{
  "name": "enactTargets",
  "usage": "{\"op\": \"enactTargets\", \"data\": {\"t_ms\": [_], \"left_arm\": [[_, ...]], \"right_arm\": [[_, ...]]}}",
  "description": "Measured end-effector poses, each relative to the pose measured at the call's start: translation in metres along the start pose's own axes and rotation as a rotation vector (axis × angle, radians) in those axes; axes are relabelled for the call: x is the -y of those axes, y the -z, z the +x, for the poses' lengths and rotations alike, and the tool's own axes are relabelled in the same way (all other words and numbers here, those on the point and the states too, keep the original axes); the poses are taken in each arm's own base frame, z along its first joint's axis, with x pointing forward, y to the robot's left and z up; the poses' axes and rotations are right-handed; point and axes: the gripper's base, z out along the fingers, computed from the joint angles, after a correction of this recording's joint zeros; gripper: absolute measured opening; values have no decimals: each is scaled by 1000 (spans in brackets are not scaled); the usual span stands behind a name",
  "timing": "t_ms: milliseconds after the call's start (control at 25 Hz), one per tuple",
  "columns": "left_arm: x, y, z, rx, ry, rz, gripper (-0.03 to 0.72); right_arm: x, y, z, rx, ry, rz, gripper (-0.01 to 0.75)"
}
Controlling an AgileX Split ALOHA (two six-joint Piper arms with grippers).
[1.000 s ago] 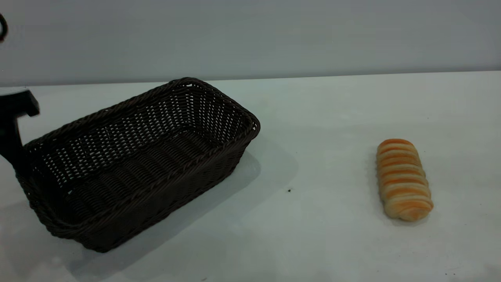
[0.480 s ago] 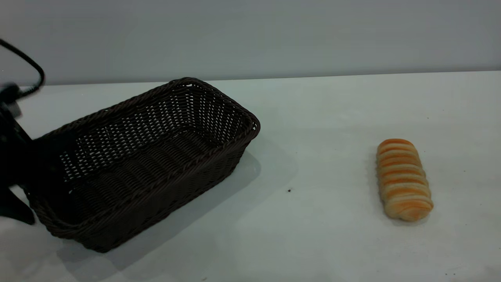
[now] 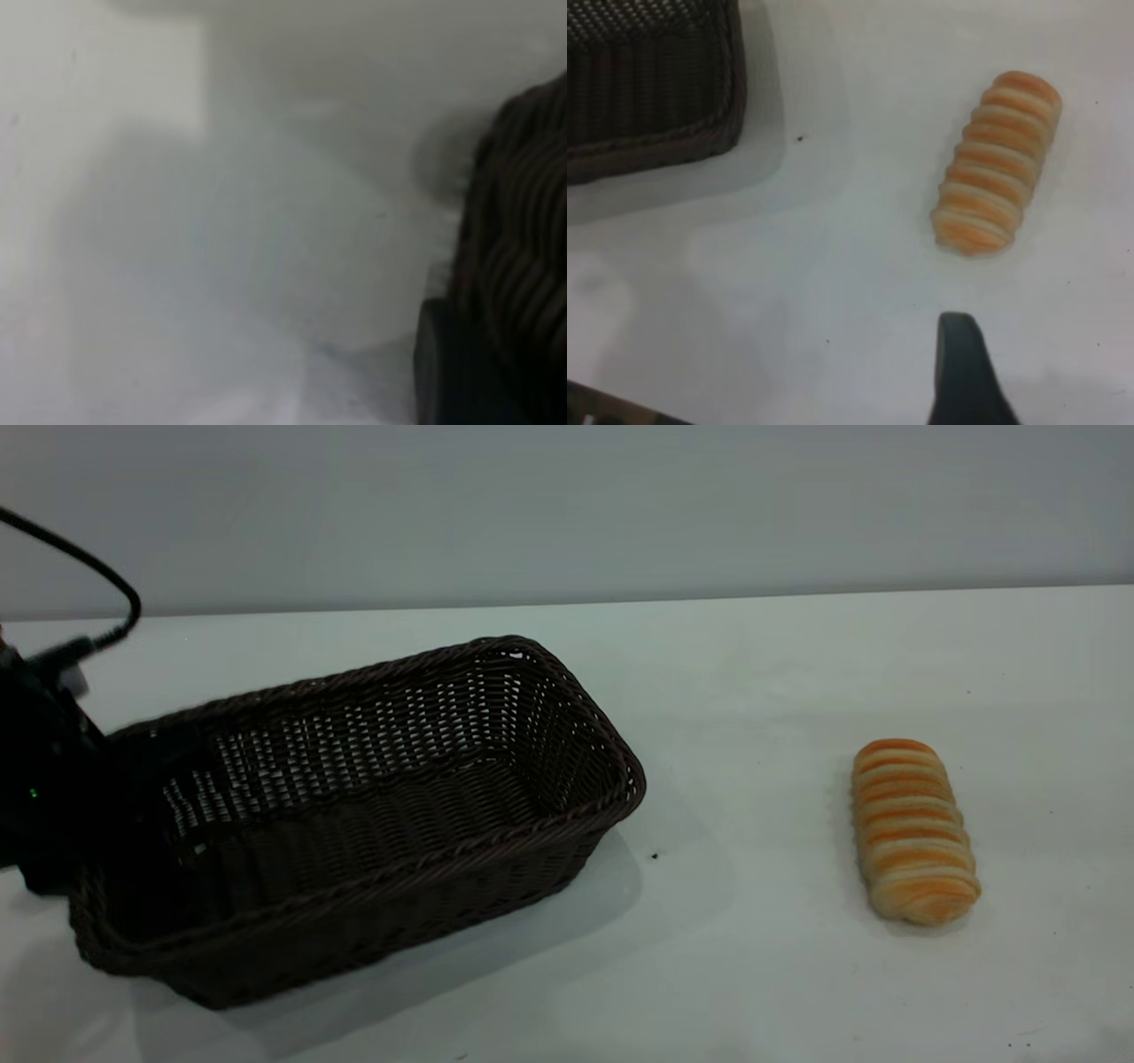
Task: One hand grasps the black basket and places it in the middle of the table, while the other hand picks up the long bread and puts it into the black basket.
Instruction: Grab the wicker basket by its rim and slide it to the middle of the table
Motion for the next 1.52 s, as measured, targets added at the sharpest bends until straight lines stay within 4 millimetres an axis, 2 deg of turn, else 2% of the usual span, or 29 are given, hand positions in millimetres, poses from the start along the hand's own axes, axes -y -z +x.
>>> {"op": "enactTargets", "data": {"t_ms": [240,520,640,800,1080,1240,1440,1520], "left_arm": [[15,40,-12,46,-169,52,274],[48,52,-41,25,-375,119,274],[64,43,-49,-2,-399,188,274],[82,21,-52,-44,-401,254,274],[90,-14,-44,-101,-401,242,274],[88,-21,-43,-107,-393,233,274],[89,-21,-43,-106,-376,242,274],[89,-21,-43,-107,-367,245,300]], "right_arm": [[0,0,0,0,0,0,450],[0,0,0,0,0,0,450],[0,0,0,1,1,1,450],[0,0,0,2,1,1,450],[0,0,0,2,3,3,450],[1,0,0,2,2,4,450],[1,0,0,2,3,5,450],[1,0,0,1,6,7,450]]}}
